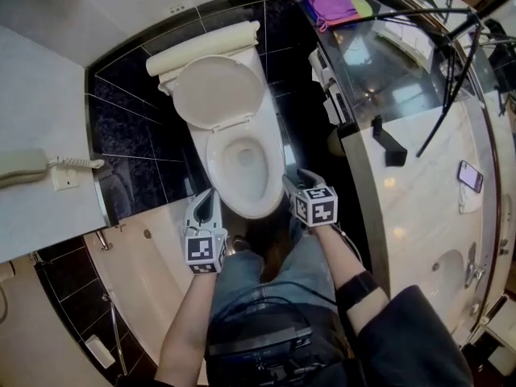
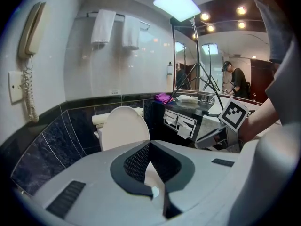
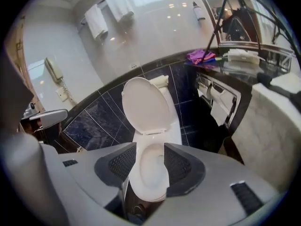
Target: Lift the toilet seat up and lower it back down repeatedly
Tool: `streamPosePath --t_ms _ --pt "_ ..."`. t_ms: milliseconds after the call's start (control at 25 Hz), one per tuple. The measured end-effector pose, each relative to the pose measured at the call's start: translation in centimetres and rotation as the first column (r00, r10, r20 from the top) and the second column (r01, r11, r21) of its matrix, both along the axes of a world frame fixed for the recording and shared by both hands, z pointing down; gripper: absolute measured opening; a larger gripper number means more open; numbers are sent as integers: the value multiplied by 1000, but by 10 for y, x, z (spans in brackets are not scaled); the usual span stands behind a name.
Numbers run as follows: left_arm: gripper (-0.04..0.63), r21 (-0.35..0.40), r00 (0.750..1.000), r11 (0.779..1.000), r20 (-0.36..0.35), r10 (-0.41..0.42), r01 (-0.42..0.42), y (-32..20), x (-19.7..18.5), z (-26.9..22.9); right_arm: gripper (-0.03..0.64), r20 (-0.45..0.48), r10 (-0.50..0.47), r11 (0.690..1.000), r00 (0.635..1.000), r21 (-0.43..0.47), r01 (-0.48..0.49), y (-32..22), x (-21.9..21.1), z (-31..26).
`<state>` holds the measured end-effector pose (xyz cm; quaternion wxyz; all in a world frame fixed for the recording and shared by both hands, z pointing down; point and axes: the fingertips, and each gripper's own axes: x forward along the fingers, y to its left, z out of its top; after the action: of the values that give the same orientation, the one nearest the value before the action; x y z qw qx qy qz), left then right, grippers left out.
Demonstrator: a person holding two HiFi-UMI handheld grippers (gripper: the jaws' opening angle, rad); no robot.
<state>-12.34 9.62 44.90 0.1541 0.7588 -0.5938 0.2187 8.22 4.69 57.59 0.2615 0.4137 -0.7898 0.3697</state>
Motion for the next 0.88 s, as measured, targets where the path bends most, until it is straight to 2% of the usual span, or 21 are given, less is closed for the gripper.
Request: streamPosePath --t_ms 120,280,560,880 --pt "0 -32 1000 999 -19 -13 13 -3 2 39 205 40 49 994 998 -102 -44 12 5 55" --pt "0 -60 998 997 -22 -54 53 -6 -5 89 204 103 128 970 986 -218 -103 25 12 124" --pt "0 -111 998 992 -13 -61 59 -5 1 164 204 138 192 931 972 -340 -135 55 20 223" --pt "0 -116 999 992 -11 -44 42 2 12 208 204 188 296 874 936 -449 -187 78 15 305"
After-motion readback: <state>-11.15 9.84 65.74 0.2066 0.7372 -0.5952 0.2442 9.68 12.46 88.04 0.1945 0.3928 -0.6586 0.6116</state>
